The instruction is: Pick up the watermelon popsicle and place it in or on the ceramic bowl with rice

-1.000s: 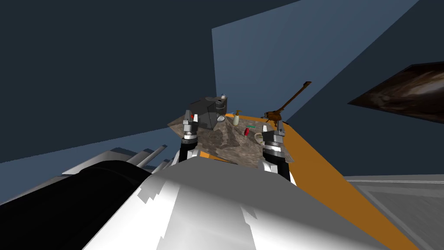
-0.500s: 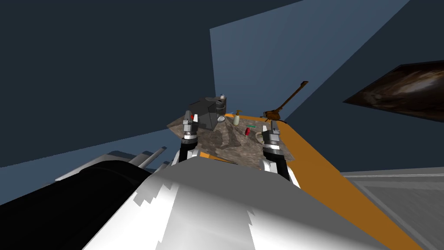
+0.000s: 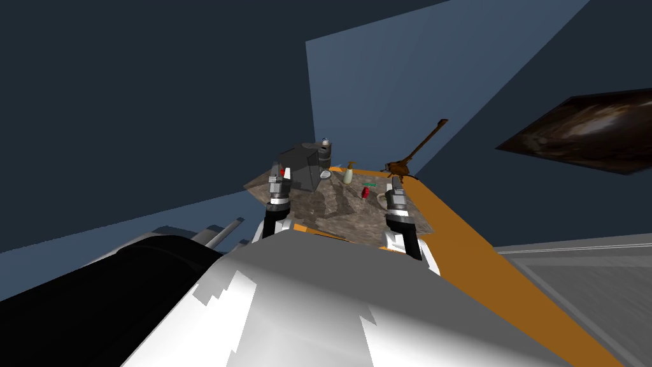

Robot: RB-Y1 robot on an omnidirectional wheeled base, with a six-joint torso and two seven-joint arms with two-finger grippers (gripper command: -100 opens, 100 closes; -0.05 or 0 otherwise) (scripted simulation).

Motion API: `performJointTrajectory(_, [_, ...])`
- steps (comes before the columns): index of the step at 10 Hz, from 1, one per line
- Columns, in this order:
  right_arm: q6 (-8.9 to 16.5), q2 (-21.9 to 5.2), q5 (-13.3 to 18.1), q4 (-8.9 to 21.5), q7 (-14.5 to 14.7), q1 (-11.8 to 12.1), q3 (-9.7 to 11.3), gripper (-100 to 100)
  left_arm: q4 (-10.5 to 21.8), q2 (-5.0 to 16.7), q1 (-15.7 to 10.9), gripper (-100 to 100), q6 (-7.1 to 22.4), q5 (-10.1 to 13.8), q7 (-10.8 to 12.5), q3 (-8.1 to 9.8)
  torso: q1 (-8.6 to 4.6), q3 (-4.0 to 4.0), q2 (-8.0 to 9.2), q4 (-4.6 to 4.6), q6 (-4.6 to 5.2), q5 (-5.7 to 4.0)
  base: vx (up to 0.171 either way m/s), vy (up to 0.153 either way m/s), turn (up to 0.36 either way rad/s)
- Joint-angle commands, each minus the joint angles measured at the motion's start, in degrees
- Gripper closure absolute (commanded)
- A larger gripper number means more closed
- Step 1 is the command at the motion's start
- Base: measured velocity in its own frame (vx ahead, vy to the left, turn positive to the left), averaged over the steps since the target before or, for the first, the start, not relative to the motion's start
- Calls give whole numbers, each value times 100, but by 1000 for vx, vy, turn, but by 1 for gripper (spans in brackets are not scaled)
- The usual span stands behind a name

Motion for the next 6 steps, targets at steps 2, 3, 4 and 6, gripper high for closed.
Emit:
performJointTrajectory(2, [-22, -25, 154, 150, 317, -125, -81, -100, 0, 0, 0, 0, 0, 0, 0, 0, 1, -1, -1, 0, 0, 0, -8, 54, -35])
performJointTrajectory(3, [-31, -39, 293, 283, 554, -246, -153, -100, 0, 0, 0, 0, 0, 0, 0, 0, -4, 0, -1, 0, 0, -1, -11, 49, -50])
performJointTrajectory(4, [-31, -39, 293, 283, 570, -246, -153, -100, 0, 0, 0, 0, 0, 0, 0, 0, -4, 0, 0, 0, 1, -1, -7, 47, -35])
performJointTrajectory(6, [-41, -51, 435, 420, 830, -368, -226, -100, 0, 0, 0, 0, 0, 0, 0, 0, -2, -2, -3, -1, 1, -1, -1, 51, -48])
